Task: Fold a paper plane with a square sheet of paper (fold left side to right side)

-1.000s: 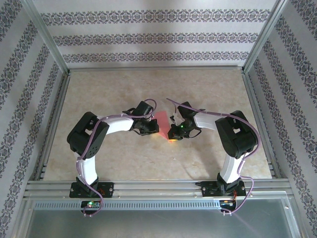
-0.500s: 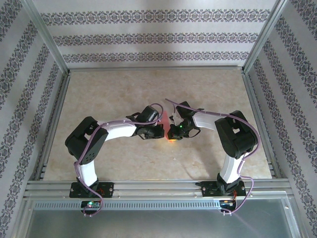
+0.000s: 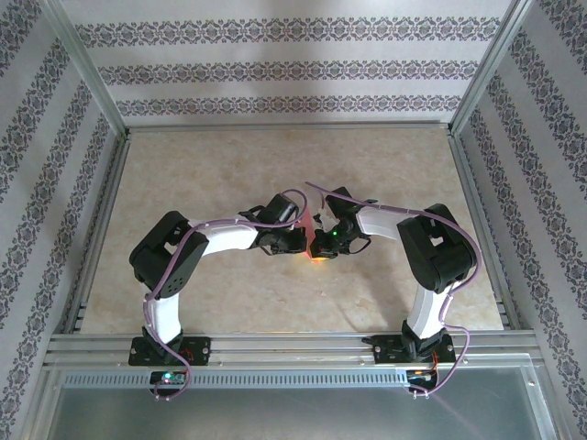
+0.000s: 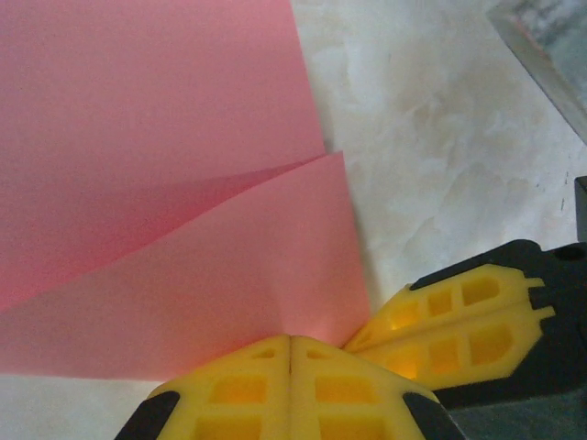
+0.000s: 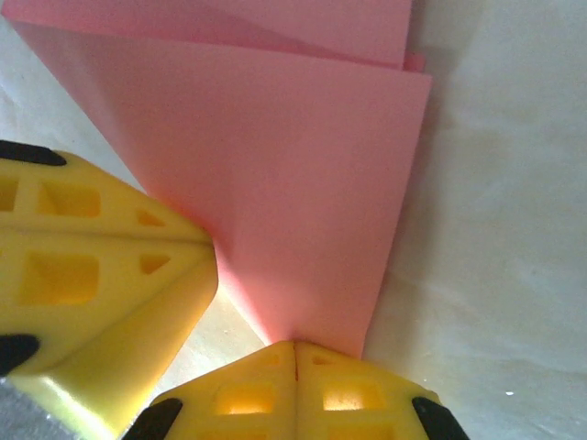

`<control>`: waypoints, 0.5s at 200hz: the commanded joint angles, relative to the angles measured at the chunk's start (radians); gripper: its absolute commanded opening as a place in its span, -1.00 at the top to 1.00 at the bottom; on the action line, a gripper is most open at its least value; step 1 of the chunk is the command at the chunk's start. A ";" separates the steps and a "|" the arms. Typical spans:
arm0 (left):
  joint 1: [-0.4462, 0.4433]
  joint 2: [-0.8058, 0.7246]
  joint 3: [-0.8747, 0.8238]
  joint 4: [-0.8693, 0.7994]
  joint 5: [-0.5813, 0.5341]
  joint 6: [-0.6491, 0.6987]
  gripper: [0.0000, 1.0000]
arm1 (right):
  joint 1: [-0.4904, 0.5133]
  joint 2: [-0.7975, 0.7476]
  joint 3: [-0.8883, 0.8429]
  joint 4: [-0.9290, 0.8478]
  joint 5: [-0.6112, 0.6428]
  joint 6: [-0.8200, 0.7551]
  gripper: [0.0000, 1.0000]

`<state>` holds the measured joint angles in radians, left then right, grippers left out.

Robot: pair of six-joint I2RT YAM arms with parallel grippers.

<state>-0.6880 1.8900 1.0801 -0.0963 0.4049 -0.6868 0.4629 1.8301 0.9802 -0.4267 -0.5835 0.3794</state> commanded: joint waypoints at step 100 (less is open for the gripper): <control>0.003 0.041 -0.070 0.067 -0.128 0.006 1.00 | 0.006 0.090 -0.044 -0.110 0.241 -0.024 1.00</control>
<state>-0.6872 1.9041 1.0534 -0.0402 0.3500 -0.6853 0.4629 1.8347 0.9867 -0.4385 -0.5793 0.3676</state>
